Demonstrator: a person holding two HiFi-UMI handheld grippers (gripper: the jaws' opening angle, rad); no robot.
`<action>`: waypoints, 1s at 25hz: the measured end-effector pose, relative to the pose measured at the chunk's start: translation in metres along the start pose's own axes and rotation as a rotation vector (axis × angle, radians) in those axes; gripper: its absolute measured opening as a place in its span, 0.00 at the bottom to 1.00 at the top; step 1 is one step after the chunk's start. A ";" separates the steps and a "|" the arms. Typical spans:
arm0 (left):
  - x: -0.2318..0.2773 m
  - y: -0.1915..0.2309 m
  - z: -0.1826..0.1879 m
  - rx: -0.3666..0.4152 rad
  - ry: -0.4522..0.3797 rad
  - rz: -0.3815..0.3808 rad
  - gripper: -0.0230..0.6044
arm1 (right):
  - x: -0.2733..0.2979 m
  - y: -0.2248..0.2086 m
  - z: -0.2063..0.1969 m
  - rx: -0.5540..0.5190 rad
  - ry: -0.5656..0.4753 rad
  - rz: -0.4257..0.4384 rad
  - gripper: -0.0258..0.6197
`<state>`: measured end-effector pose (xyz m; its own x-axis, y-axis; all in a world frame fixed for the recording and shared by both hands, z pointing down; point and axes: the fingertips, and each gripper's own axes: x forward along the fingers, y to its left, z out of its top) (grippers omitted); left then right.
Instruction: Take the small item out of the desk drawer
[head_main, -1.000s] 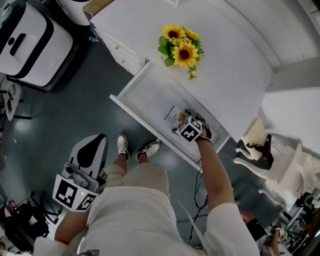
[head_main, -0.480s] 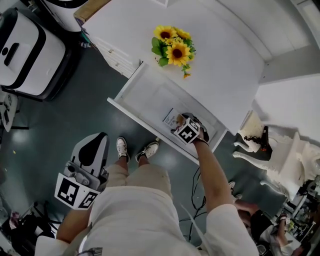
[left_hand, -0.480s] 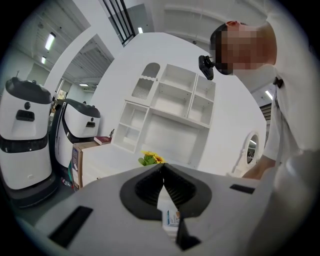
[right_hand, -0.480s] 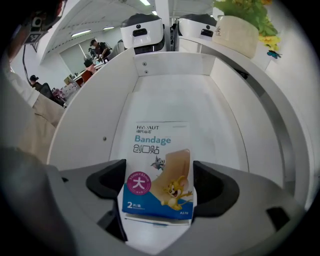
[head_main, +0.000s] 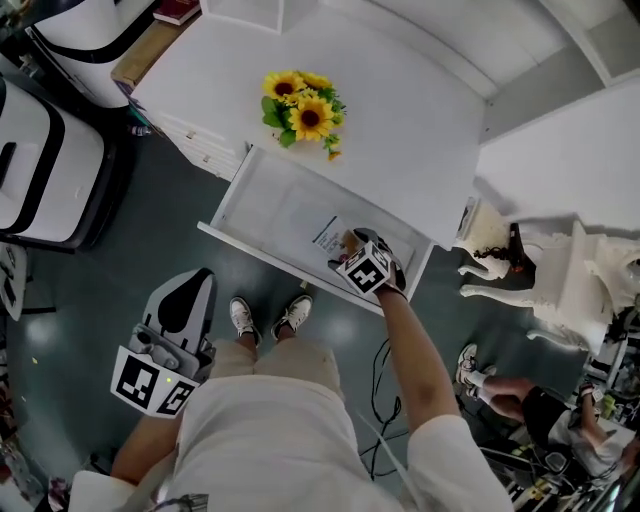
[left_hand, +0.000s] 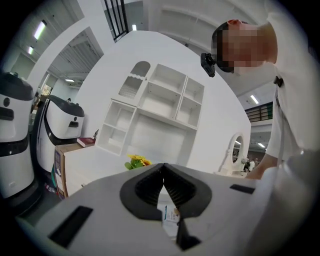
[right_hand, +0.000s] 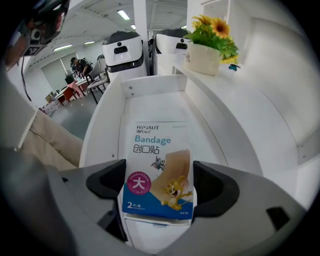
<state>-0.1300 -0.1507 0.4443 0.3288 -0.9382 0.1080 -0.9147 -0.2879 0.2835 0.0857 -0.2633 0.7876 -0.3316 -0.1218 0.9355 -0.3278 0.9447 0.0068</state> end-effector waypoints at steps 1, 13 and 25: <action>0.003 -0.003 0.002 0.000 -0.002 -0.021 0.06 | -0.007 -0.001 0.000 0.019 -0.013 -0.015 0.71; 0.033 -0.038 0.016 0.010 -0.022 -0.217 0.06 | -0.103 -0.008 0.010 0.370 -0.276 -0.158 0.71; 0.053 -0.049 0.040 0.043 -0.054 -0.280 0.06 | -0.143 -0.018 0.008 0.596 -0.445 -0.192 0.71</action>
<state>-0.0776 -0.1938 0.3985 0.5583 -0.8294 -0.0196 -0.7996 -0.5442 0.2540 0.1318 -0.2651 0.6504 -0.5044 -0.4973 0.7059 -0.7950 0.5865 -0.1549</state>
